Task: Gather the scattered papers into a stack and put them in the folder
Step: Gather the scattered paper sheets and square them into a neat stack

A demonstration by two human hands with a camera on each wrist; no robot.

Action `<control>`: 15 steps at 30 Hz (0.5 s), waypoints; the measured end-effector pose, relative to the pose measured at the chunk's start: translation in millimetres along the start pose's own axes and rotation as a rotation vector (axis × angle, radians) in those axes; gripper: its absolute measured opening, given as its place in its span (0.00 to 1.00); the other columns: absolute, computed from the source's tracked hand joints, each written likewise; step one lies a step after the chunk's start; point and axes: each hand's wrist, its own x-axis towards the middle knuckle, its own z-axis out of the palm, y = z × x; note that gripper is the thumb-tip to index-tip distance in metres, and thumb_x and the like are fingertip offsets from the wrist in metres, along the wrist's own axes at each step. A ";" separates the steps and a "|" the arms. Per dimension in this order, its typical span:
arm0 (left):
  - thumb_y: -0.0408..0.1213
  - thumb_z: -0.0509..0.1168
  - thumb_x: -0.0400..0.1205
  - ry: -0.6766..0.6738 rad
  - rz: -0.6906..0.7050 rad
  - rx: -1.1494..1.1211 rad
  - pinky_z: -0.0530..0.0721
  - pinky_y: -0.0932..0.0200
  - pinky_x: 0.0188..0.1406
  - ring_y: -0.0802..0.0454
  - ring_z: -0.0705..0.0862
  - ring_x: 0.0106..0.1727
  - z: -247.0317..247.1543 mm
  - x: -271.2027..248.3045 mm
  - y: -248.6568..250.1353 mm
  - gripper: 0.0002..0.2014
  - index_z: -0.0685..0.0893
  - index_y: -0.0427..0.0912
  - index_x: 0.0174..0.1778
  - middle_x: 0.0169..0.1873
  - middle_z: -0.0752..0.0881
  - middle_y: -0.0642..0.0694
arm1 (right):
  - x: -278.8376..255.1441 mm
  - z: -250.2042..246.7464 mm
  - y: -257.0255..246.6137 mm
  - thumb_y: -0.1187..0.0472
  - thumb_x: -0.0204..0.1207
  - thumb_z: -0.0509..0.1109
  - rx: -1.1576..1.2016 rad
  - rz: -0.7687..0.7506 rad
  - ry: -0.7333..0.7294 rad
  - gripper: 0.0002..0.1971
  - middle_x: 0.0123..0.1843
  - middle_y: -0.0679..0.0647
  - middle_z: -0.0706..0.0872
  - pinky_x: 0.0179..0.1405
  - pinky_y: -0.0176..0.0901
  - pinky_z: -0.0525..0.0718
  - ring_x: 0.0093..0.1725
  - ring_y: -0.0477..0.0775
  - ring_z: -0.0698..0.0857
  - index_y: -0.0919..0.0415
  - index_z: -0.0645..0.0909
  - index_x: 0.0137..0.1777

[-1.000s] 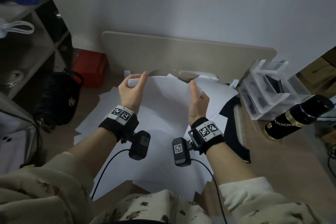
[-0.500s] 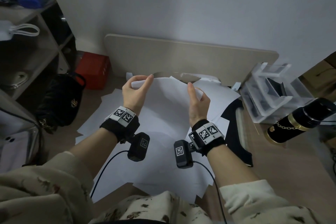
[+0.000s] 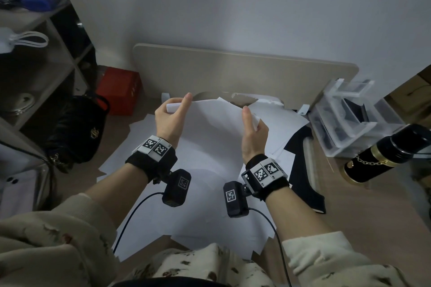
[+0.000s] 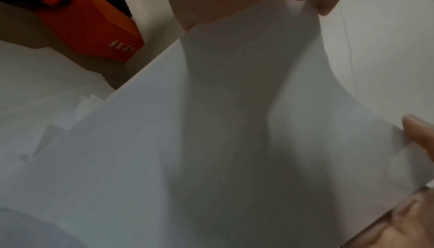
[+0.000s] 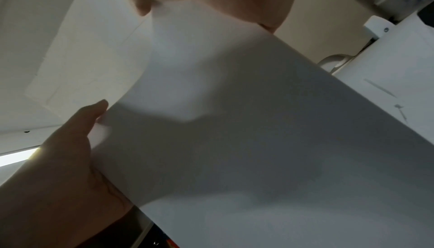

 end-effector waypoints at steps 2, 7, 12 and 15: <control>0.45 0.72 0.77 -0.006 0.007 -0.001 0.79 0.62 0.30 0.55 0.80 0.29 0.5 -0.3 -0.6 0.10 0.83 0.46 0.32 0.27 0.81 0.49 | 0.9 1.7 -2.2 0.46 0.79 0.65 -0.030 -0.021 -0.004 0.19 0.38 0.43 0.87 0.50 0.34 0.81 0.44 0.42 0.84 0.60 0.86 0.40; 0.42 0.72 0.77 -0.004 -0.002 -0.003 0.78 0.62 0.30 0.55 0.79 0.28 0.4 -0.9 -1.8 0.10 0.82 0.47 0.31 0.26 0.80 0.49 | 3.2 0.7 -2.2 0.55 0.82 0.64 -0.023 -0.011 0.021 0.19 0.21 0.36 0.75 0.34 0.28 0.71 0.28 0.37 0.73 0.45 0.72 0.28; 0.41 0.71 0.77 0.000 -0.005 0.003 0.77 0.61 0.31 0.54 0.78 0.28 0.8 0.2 -2.0 0.11 0.81 0.47 0.29 0.26 0.79 0.49 | 2.4 -0.3 -6.8 0.61 0.82 0.62 -0.006 -0.003 0.016 0.32 0.15 0.38 0.67 0.24 0.27 0.65 0.20 0.38 0.68 0.46 0.68 0.12; 0.44 0.71 0.76 -0.007 0.001 -0.007 0.77 0.59 0.33 0.51 0.79 0.31 0.2 0.8 -2.1 0.11 0.82 0.46 0.30 0.28 0.80 0.47 | 3.8 -0.3 -5.3 0.58 0.82 0.65 0.003 0.007 0.001 0.26 0.17 0.37 0.71 0.27 0.25 0.68 0.23 0.36 0.71 0.44 0.69 0.19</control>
